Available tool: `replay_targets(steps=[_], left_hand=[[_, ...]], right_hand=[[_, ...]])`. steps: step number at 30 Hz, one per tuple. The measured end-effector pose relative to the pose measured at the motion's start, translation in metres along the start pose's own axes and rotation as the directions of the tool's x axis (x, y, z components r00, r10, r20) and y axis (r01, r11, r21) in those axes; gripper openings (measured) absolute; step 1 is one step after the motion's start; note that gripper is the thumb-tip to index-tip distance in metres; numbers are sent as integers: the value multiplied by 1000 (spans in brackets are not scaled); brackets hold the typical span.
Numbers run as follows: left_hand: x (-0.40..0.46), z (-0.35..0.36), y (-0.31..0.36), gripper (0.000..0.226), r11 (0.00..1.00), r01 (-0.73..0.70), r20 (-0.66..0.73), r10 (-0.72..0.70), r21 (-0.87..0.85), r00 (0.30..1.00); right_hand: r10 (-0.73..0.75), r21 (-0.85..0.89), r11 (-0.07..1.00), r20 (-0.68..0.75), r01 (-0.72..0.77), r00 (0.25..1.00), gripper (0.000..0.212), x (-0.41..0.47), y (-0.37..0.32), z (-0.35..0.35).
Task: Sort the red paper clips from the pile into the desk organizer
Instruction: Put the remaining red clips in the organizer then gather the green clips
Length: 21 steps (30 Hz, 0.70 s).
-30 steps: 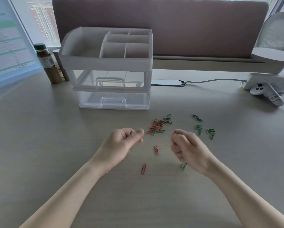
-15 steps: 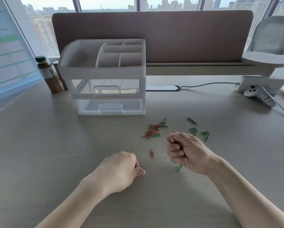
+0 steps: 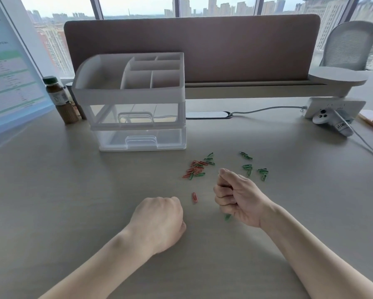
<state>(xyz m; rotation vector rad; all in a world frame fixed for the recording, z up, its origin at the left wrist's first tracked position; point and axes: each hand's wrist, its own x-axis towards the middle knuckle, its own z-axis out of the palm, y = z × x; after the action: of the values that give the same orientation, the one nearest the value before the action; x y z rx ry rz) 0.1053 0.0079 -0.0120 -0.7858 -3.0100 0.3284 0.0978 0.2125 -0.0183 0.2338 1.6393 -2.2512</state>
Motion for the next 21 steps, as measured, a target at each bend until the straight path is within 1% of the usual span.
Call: replay_targets(steps=[2, 3, 4, 5, 6, 7, 8, 9, 10, 11, 12, 13, 14, 15, 18, 21], left_hand=[[1, -1, -5, 16, 998, 19, -9, -20, -67, 1000], [3, -2, -9, 17, 986, 47, 0, -48, -160, 999], [5, -2, -15, 18, 952, 79, 9, -80, -294, 997], [9, -3, -19, 20, 881, 105, 32, -102, -460, 994], [12, -3, -23, 21, 736, 127, 68, -109, -664, 992], [15, -4, -25, 21, 479, 151, 114, -105, -865, 988], [19, -5, -27, 18, 135, 191, 181, -86, -972, 980], [23, -5, -30, 17, -219, 248, 265, -53, -944, 963], [27, -5, -32, 18, -506, 294, 332, 16, -811, 943], [31, -4, -33, 18, -699, 316, 358, 92, -641, 929], [34, -4, -34, 17, -815, 317, 361, 144, -485, 921], [36, -2, -34, 16, -877, 308, 361, 170, -368, 917], [39, 1, -33, 15, -911, 295, 366, 180, -289, 913], [41, 3, -31, 16, -927, 286, 370, 183, -244, 911], [43, 6, -27, 20, -941, 279, 382, 190, -191, 904], [45, 5, -28, 18, -930, 291, 416, 179, -223, 891]], right_hand=[[-3, 27, 1000, 22, 3, 1000, 43, -1, 2, 3], [-3, 48, 999, 28, 1, 1000, 42, -1, 2, 4], [-6, 69, 998, 31, 4, 1000, 41, -2, 1, 6], [-10, 93, 996, 32, 7, 999, 40, -1, 1, 6], [-11, 125, 992, 36, 6, 999, 38, -1, -1, 7], [-8, 173, 985, 40, 1, 999, 35, 0, -2, 7], [-2, 232, 973, 45, -9, 999, 33, 1, -3, 7], [6, 288, 957, 48, -20, 999, 29, 3, -4, 7], [11, 331, 943, 46, -26, 999, 25, 4, -5, 7], [12, 366, 930, 39, -26, 999, 20, 6, -5, 7], [10, 401, 916, 35, -23, 999, 14, 7, -5, 8], [8, 436, 900, 33, -22, 999, 11, 8, -4, 8], [7, 466, 885, 33, -22, 999, 11, 10, -4, 8], [7, 488, 872, 34, -23, 999, 11, 11, -3, 7], [9, 510, 860, 43, -30, 999, 13, 13, -3, 3], [5, 460, 888, 37, -21, 999, 16, 12, -6, -1]])
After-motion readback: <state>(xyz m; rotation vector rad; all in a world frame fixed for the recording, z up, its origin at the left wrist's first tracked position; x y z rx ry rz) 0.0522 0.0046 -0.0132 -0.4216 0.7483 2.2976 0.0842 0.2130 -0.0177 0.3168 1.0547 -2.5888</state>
